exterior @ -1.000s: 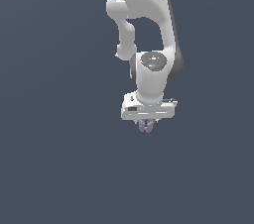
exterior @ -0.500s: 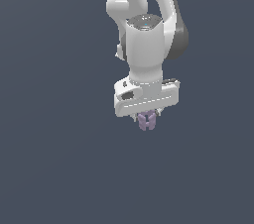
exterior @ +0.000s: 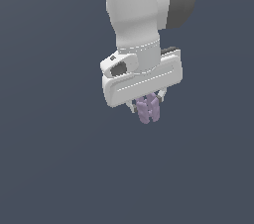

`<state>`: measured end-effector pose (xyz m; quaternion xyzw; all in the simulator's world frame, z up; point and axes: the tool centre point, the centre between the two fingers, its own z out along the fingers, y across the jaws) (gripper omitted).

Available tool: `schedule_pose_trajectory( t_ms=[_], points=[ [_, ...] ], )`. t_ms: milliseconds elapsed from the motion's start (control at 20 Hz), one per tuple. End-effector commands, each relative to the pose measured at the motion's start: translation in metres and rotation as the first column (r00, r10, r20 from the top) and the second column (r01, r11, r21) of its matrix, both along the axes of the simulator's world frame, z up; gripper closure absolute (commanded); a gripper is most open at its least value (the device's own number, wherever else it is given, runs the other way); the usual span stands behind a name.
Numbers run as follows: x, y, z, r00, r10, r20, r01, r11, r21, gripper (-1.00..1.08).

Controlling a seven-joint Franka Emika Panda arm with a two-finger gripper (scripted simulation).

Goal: Pick up the object and move it to a goal position.

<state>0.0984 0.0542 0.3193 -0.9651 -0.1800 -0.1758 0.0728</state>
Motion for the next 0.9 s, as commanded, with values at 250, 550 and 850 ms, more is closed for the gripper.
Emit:
schedule_pose_trajectory(
  t_ms=[250,550,850],
  points=[
    [0.009,-0.011,0.076,0.988,0.12,0.099,-0.124,0.992,0.034,1.08],
    [0.012,-0.021,0.131,0.964,0.202,0.171,-0.213,0.976,0.053,1.08],
    [0.012,-0.029,0.17,0.941,0.256,0.221,-0.275,0.959,0.063,1.08]
  ],
)
